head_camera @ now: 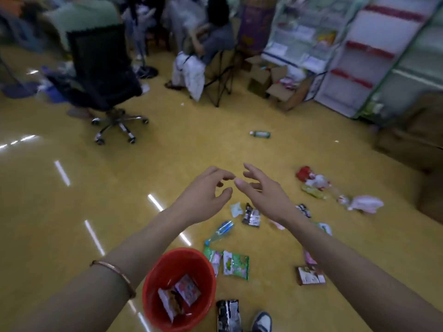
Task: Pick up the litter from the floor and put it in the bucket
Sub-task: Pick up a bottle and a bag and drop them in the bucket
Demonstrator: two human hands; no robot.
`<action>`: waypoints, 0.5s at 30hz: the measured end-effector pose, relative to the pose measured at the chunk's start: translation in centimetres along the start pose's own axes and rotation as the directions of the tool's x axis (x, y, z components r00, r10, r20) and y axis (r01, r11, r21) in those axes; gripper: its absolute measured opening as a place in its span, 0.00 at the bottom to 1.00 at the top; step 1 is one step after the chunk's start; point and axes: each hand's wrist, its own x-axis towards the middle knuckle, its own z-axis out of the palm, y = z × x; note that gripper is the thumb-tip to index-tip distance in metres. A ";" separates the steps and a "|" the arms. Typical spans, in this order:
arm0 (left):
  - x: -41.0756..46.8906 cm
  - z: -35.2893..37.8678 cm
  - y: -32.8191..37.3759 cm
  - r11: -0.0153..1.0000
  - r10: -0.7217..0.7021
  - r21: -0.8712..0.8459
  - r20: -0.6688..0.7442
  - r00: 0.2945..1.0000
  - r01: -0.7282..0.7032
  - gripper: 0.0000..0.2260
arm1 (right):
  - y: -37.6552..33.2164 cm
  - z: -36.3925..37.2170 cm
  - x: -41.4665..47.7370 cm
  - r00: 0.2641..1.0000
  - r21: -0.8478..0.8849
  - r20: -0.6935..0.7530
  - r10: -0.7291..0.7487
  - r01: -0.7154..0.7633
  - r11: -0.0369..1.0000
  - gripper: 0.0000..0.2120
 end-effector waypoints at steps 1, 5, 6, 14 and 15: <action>0.1 0.3 1.4 0.999 0.044 -0.004 0.021 0.999 -0.044 0.13 | -0.2 -1.3 -1.4 0.999 -0.018 -0.039 0.007 -0.008 1.000 0.32; 0.2 2.6 6.9 0.978 0.208 -0.035 0.113 0.972 -0.205 0.12 | 0.2 -6.8 -7.9 0.973 -0.063 -0.219 0.073 -0.089 0.994 0.39; 0.3 3.3 8.2 0.970 0.243 -0.043 0.138 0.960 -0.239 0.12 | 0.5 -8.1 -9.7 0.958 -0.069 -0.273 0.092 -0.115 0.991 0.40; 1.4 8.6 17.3 0.924 0.383 -0.099 0.240 0.892 -0.370 0.13 | 4.0 -17.1 -19.1 0.824 -0.082 -0.534 0.189 -0.273 0.959 0.33; 1.6 9.3 18.2 0.921 0.390 -0.109 0.249 0.887 -0.374 0.13 | 4.4 -18.1 -19.7 0.813 -0.087 -0.550 0.190 -0.282 0.955 0.33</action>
